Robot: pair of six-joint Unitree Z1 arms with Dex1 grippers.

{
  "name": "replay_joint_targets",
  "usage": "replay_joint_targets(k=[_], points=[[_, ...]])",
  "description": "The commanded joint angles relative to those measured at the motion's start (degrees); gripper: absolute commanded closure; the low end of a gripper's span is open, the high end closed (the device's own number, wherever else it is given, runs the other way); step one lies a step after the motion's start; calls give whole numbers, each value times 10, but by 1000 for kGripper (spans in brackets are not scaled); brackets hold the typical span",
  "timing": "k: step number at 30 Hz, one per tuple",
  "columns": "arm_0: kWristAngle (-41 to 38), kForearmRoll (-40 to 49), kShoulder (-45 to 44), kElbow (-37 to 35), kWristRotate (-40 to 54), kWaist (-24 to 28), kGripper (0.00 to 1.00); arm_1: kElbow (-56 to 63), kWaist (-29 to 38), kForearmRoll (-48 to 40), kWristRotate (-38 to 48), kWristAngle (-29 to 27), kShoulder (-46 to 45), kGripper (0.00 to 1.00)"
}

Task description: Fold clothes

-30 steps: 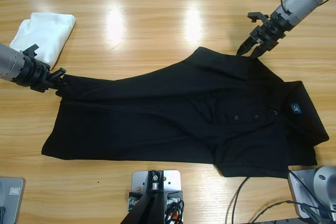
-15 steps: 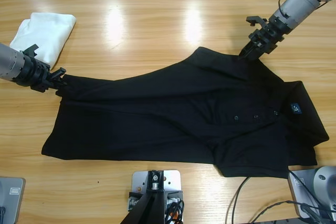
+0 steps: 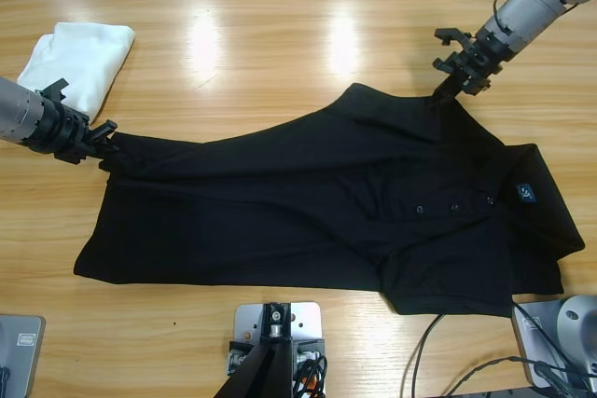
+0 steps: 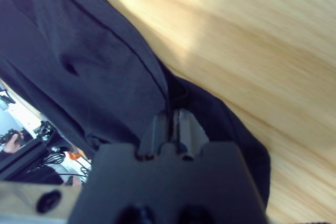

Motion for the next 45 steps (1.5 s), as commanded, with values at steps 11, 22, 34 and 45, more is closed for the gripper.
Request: replay_joint_targets(k=[11, 22, 34, 45], points=[[-3, -42, -8, 6, -58, -4, 1000, 83, -5, -1, 4, 60, -154, 1000], [-25, -77, -85, -3, -106, -1, 1000, 156, -4, -16, 7, 89, -233, 1000], [-36, -63, -200, 83, -131, 0, 1000, 210, -4, 76, 29, 73, -362, 1000], [-45, -38, -257, 94, -145, -19, 1000, 239, -4, 184, 47, 36, -467, 1000]])
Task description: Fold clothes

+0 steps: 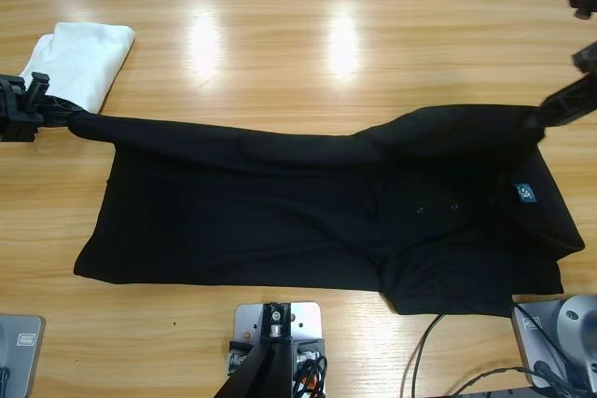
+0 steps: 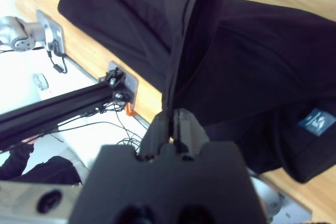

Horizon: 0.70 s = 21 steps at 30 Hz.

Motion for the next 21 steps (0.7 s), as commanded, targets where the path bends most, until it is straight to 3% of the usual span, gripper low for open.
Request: replay_joint_targets(k=[1, 14, 21], points=[[-13, 29, -40, 39, -20, -22, 1000, 55, -4, 83, 17, -49, -67, 1000], [-29, 76, -17, 87, -26, -45, 1000, 56, -4, 154, 27, -77, -40, 1000], [-29, 41, 67, 80, -23, -55, 1000, 55, -4, 156, 25, -82, 6, 1000]])
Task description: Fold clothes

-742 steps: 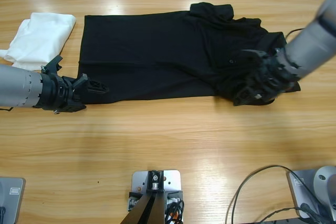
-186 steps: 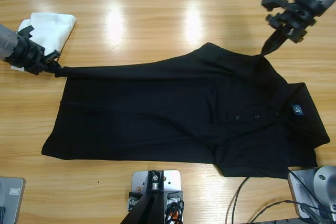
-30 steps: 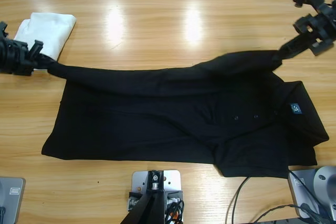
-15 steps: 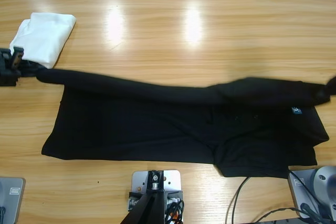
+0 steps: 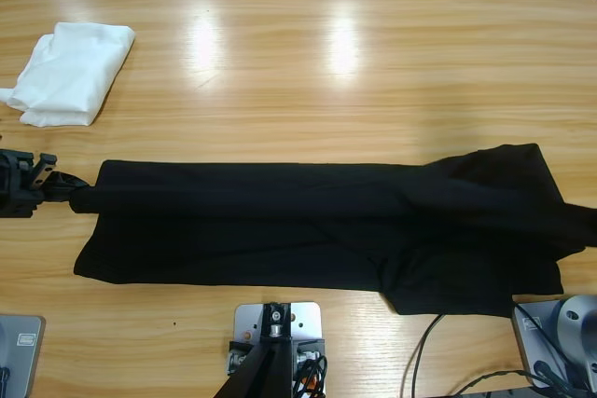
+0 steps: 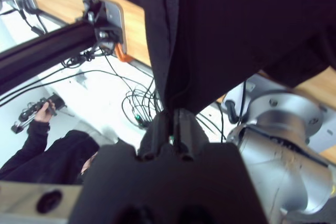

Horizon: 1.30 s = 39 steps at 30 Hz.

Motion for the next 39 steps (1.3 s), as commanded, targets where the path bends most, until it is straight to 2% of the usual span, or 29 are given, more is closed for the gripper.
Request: replay_joint_targets(k=[1, 9, 16, 19, 22, 23, 24, 25, 27, 30, 31, 32, 33, 35, 37, 39], points=[[-7, -36, 103, 6, 2, -14, 1000, 4, -4, 3, -2, -11, 73, 1000], [-7, -53, 178, -40, 2, -14, 1000, -9, -4, -11, -36, 5, 193, 1000], [-7, -53, 201, -38, 2, -14, 1000, -23, -4, -29, -40, 14, 227, 1000], [-7, -53, 208, -37, 2, -14, 1000, -20, -4, -26, -29, -6, 236, 1000], [-16, -51, 211, -30, 3, -8, 1000, -10, -4, -21, 5, -49, 233, 1000], [-20, -50, 211, -24, 4, -3, 818, -6, -4, -13, 21, -71, 234, 871], [-21, -47, 210, -22, 5, -1, 412, -4, -4, -9, 36, -89, 231, 214], [-21, -46, 207, -18, 6, 1, 100, -3, -4, -4, 55, -109, 222, 0], [-17, -44, 197, -14, 9, 5, 45, -5, -4, 3, 89, -132, 200, 0], [6, -36, 164, -15, 10, 5, 42, -15, -4, 2, 126, -135, 150, 0], [11, -36, 151, -16, 12, 5, 45, -23, -4, -7, 131, -128, 134, 0], [14, -36, 136, -19, 16, 5, 46, -33, -4, -24, 126, -98, 113, 0], [14, -36, 128, -23, 26, 5, 46, -39, -4, -36, 107, -66, 105, 0], [14, -38, 113, -44, 92, -6, 41, -65, 26, -40, 15, -10, 127, 48], [15, -36, 93, -47, 158, -24, 41, -58, 42, -52, -22, -18, 158, 55], [24, -30, 80, -37, 183, -38, 41, -22, 53, -121, -40, -31, 167, 58]])
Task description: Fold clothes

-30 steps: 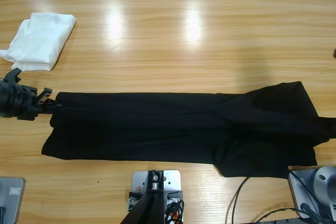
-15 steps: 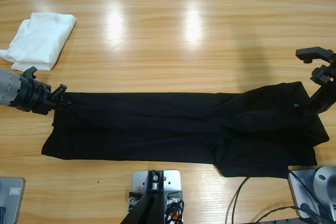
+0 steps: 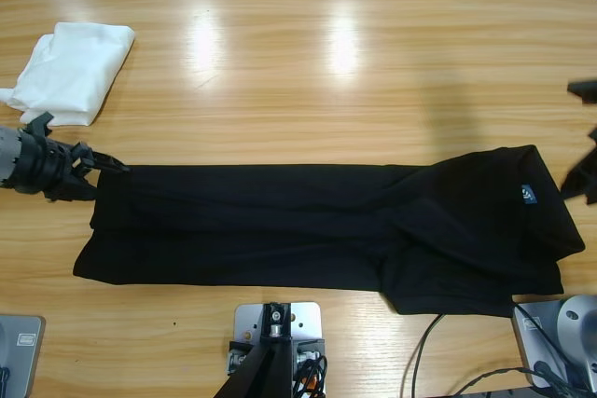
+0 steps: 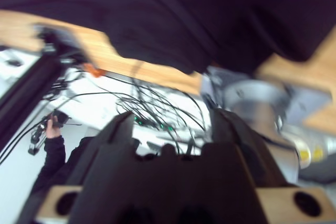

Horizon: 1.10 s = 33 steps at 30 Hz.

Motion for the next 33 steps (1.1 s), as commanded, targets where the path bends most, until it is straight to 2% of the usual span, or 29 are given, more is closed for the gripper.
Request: replay_joint_targets(k=[1, 2, 4, 5, 6, 7, 11, 15, 23, 24, 25, 26, 28, 29, 30, 31, 33], points=[[24, 14, -60, 0, 142, -46, 41, 41, 56, -119, -120, 21, 45, 60], [32, 17, -58, 0, 149, -64, 41, 49, 73, -139, -135, 19, 60, 92], [47, 17, -49, 0, 150, -105, 41, 29, 105, -125, -140, 14, 96, 107], [55, 17, -45, 0, 149, -125, 41, 14, 123, -120, -144, 11, 103, 162], [64, 19, -42, 0, 149, -141, 41, 10, 141, -130, -149, 6, 108, 283], [72, 21, -38, 0, 148, -157, 41, 12, 150, -134, -142, 4, 121, 294], [84, 33, -43, 8, 149, -169, 41, 97, 161, -262, -72, 6, 125, 285], [87, 36, -41, 4, 148, -169, 41, 170, 174, -373, -40, 14, 123, 285], [87, 36, -37, -3, 140, -169, 41, 179, 174, -394, -32, 23, 152, 298], [87, 37, -38, -2, 140, -169, 41, 180, 175, -394, -32, 30, 157, 344], [87, 36, -39, -1, 140, -169, 41, 181, 177, -395, -32, 34, 160, 440], [87, 37, -39, 0, 139, -169, 41, 181, 178, -397, -33, 35, 161, 481], [87, 37, -39, 1, 139, -169, 41, 183, 181, -400, -35, 43, 164, 487], [87, 36, -38, 0, 139, -169, 41, 184, 182, -400, -37, 47, 163, 546], [87, 36, -37, 0, 139, -169, 41, 184, 185, -400, -40, 49, 160, 690], [87, 36, -36, 0, 137, -169, 41, 185, 188, -402, -44, 51, 154, 736], [87, 36, -34, 1, 134, -169, 41, 187, 188, -403, -44, 53, 147, 736]])
